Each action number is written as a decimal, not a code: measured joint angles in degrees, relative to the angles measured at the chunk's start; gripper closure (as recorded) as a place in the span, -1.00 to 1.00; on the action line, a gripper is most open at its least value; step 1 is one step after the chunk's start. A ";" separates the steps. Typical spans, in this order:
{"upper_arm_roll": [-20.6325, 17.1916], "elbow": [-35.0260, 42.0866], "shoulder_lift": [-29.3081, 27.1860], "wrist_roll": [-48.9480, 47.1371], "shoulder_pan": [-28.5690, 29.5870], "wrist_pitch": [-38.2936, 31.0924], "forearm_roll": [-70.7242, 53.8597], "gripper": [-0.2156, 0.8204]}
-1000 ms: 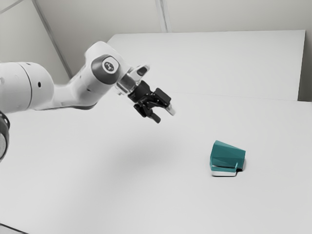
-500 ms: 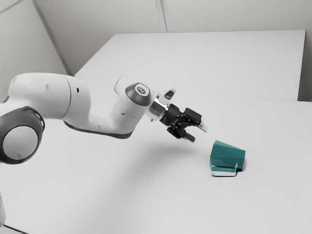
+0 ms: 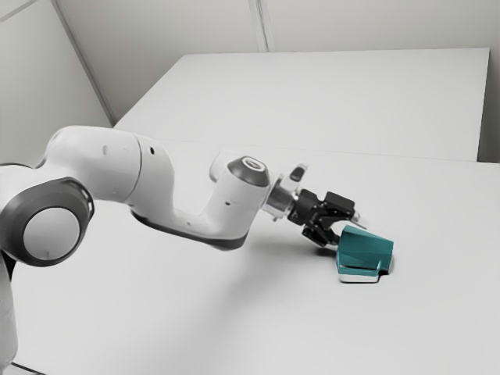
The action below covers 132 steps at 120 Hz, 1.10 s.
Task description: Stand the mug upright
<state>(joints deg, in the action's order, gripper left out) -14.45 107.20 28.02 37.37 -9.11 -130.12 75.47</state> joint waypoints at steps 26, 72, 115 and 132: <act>-0.90 -0.33 0.15 2.00 -0.11 -0.07 2.50 0.22; -1.63 -1.35 -1.60 4.05 -0.36 -0.08 1.86 0.85; 0.93 2.08 -14.39 1.30 -0.16 -0.02 -12.20 0.91; 4.54 2.17 -19.21 -3.04 0.13 2.19 -27.55 0.92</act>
<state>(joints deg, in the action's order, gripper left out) -9.91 109.37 8.81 34.34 -8.98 -127.93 47.92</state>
